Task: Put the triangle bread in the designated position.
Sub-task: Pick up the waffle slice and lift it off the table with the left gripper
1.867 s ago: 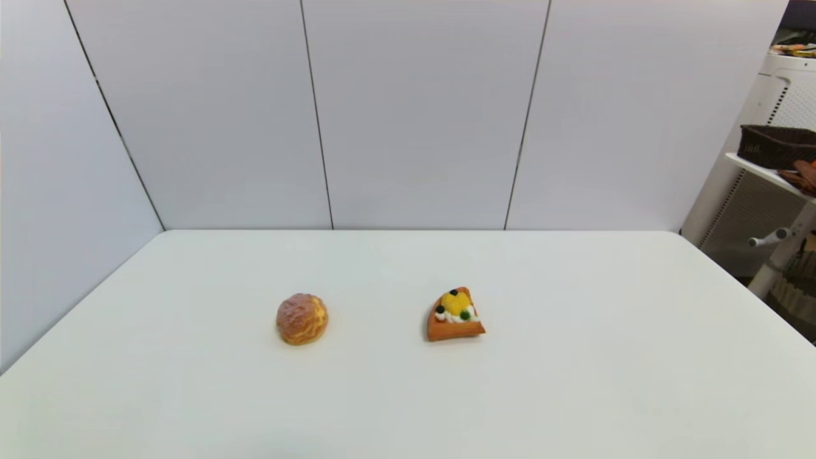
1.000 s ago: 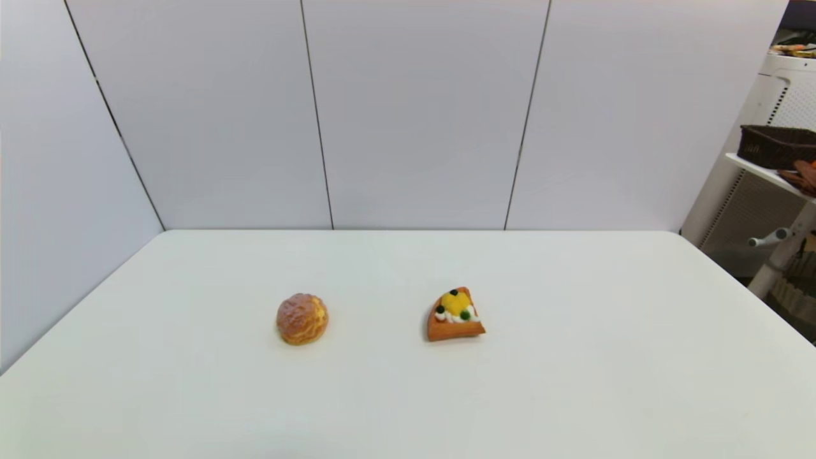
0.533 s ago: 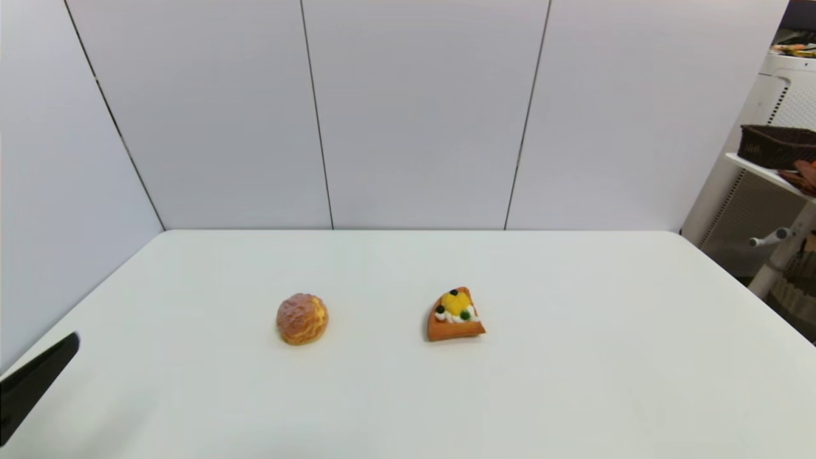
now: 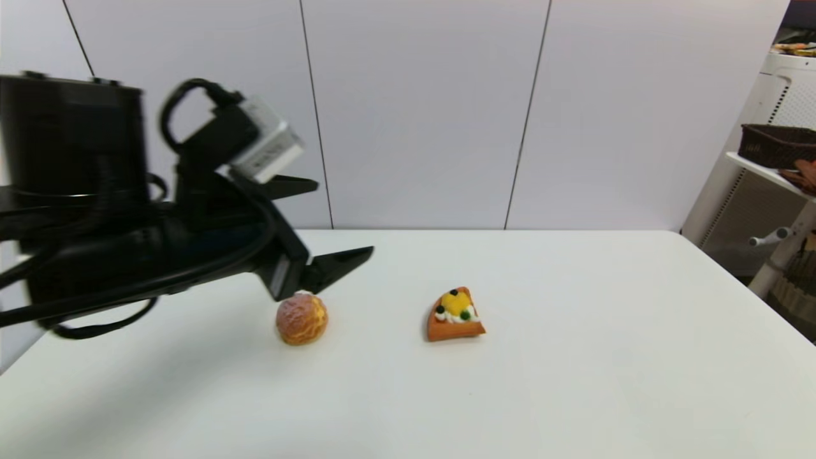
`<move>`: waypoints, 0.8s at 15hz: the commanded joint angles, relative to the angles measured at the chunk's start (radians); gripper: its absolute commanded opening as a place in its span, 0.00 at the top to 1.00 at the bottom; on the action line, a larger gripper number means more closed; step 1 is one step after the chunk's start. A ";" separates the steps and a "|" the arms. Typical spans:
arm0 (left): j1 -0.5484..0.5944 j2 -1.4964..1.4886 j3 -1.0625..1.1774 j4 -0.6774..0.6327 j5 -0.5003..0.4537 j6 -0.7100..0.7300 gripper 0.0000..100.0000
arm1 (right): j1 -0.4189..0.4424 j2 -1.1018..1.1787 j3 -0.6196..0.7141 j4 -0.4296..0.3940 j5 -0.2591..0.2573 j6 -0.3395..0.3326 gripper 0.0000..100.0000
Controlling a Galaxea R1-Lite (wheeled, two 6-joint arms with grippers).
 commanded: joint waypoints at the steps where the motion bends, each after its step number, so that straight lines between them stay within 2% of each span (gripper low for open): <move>1: -0.125 0.450 -0.256 0.000 0.002 0.015 0.00 | 0.000 0.001 0.000 -0.001 0.000 0.000 0.00; 12: -0.110 0.649 -0.317 0.089 -0.017 -0.051 0.00 | 0.000 0.001 0.000 0.000 0.000 0.000 0.00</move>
